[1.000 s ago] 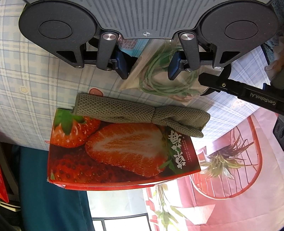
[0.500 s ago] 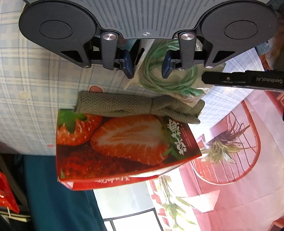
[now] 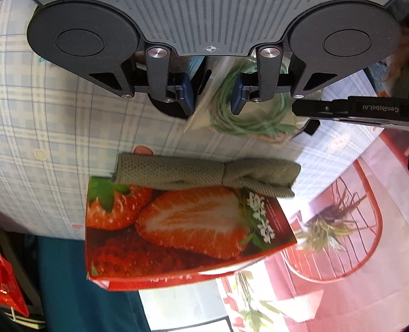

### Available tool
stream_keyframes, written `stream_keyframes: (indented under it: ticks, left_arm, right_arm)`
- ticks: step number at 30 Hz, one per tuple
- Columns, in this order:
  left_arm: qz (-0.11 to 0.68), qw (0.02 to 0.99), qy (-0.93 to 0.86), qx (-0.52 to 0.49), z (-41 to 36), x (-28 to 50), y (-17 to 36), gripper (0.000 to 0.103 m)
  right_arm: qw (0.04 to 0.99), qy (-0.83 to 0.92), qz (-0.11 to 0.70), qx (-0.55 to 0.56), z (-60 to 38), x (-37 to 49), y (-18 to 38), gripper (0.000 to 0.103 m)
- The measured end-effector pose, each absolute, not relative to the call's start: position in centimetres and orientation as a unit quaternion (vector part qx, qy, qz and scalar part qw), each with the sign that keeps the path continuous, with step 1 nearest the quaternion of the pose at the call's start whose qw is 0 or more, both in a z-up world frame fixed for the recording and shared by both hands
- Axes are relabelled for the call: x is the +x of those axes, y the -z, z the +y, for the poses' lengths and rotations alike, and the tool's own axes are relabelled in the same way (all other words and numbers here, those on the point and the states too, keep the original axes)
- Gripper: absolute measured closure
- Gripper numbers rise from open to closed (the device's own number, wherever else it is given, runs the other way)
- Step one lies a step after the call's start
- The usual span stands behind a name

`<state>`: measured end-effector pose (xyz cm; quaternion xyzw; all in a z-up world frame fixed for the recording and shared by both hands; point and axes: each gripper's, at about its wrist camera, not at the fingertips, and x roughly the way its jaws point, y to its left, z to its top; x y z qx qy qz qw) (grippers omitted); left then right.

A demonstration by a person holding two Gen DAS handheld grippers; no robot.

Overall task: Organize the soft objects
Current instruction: 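Lift the green cable bag with both grippers over the red box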

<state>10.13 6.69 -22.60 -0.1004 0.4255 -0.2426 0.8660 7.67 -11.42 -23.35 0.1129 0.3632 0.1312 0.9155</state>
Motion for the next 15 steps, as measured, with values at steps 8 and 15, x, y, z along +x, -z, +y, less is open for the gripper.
stream_keyframes:
  ticks: [8,15]
  left_arm:
    - [0.440,0.857,0.245,-0.113,7.0,10.3,23.4,0.094]
    - [0.422,0.864,0.250,-0.113,6.9,9.6,22.9,0.095]
  right_arm:
    - [0.898,-0.148,0.367,0.193,-13.1,7.9,23.9,0.089]
    - [0.911,-0.160,0.332,0.188,-13.3,7.4,22.3,0.094]
